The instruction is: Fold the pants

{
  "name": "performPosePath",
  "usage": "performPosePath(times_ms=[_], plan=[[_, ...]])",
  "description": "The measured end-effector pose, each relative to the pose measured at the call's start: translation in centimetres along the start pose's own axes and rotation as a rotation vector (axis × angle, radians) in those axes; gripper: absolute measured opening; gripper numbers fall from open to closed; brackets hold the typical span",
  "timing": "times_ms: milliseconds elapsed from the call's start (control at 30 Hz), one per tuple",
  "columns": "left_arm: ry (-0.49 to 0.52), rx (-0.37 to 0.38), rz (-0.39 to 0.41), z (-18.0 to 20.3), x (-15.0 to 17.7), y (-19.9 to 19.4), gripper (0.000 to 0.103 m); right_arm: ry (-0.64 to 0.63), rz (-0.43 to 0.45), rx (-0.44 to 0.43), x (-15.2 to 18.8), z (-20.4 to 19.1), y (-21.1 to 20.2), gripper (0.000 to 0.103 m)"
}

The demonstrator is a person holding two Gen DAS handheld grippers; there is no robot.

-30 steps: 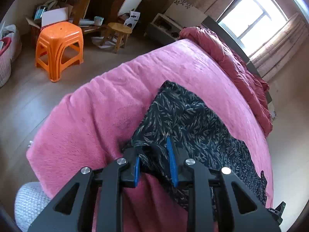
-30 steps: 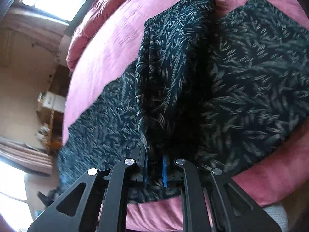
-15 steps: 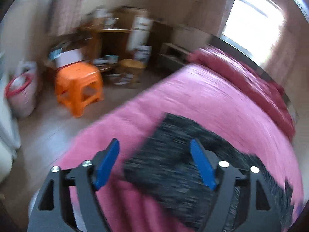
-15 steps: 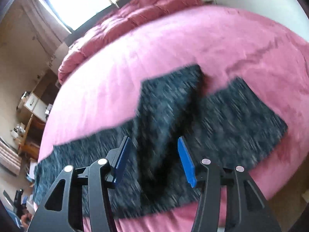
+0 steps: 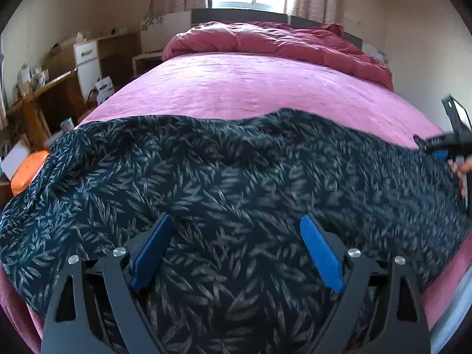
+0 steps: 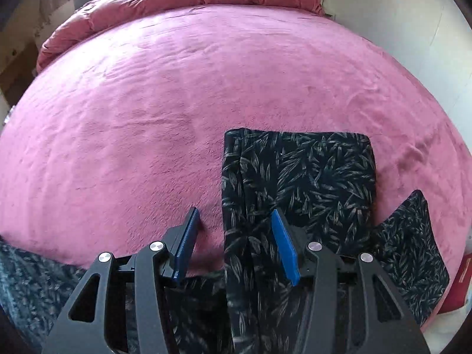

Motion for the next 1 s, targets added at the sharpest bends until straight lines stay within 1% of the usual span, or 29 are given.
performPosePath(times_ms=[33, 67, 133, 167, 267, 367, 467, 567, 633, 700, 767, 800, 867, 900, 967, 1000], plan=[[0.003, 0.003, 0.005, 0.0, 0.2, -0.1, 0.088, 0.013, -0.004, 0.002, -0.1, 0.5, -0.1, 0.035], [0.005, 0.009, 0.011, 0.0, 0.3, -0.4, 0.088, 0.022, -0.006, 0.006, 0.0, 0.8, -0.3, 0.028], [-0.001, 0.03, 0.028, -0.1, 0.6, -1.0, 0.089, 0.057, -0.018, -0.016, -0.1, 2.3, -0.4, 0.01], [-0.012, 0.038, 0.032, -0.2, 0.6, -1.0, 0.089, 0.076, -0.022, -0.03, 0.0, 3.2, -0.6, 0.006], [-0.044, 0.063, 0.052, -0.6, 0.7, -1.9, 0.089, 0.162, 0.006, -0.093, 0.1, 6.8, -2.3, 0.005], [-0.074, 0.091, 0.066, -0.7, 0.7, -1.6, 0.089, 0.273, 0.057, -0.165, 0.8, 11.3, -4.6, 0.005], [-0.089, 0.139, 0.08, 0.0, 0.7, -1.4, 0.092, 0.391, 0.094, -0.216, 2.5, 16.5, -6.6, 0.005], [-0.085, 0.197, 0.088, 1.3, 0.6, -2.0, 0.092, 0.49, 0.083, -0.252, 4.8, 21.1, -6.8, 0.005], [-0.047, 0.233, 0.086, 3.0, 0.6, -2.4, 0.092, 0.546, 0.046, -0.286, 6.5, 23.4, -5.6, 0.005], [0.011, 0.272, 0.065, 5.3, 0.8, -2.4, 0.093, 0.592, 0.013, -0.341, 8.3, 24.2, -4.5, 0.005], [0.068, 0.3, 0.056, 7.2, 1.0, -2.6, 0.093, 0.647, -0.013, -0.444, 9.9, 24.4, -3.2, 0.005], [0.108, 0.317, 0.054, 8.5, 1.1, -2.8, 0.093, 0.663, -0.011, -0.471, 10.3, 24.5, -2.9, 0.005], [0.182, 0.35, 0.049, 10.7, 1.2, -3.3, 0.093, 0.701, 0.02, -0.521, 10.9, 24.8, -2.8, 0.005], [0.231, 0.361, 0.049, 12.0, 1.2, -3.5, 0.093, 0.723, 0.032, -0.57, 10.9, 24.9, -2.6, 0.005], [0.333, 0.388, 0.042, 14.7, 1.2, -3.6, 0.093, 0.77, 0.036, -0.633, 11.3, 25.2, -2.2, 0.005], [0.37, 0.388, 0.043, 15.7, 1.2, -3.7, 0.093, 0.793, 0.03, -0.648, 11.5, 25.4, -1.8, 0.005]])
Point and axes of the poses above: each gripper's, at about its wrist camera, not at the fingertips, and y roughly the way its jaws point, z to its right, x to its underside, the point moved 8 cm from there along y, roughly the way its jaws point, and after that the axes turned 3 degrees about x, right-handed, at the moved point
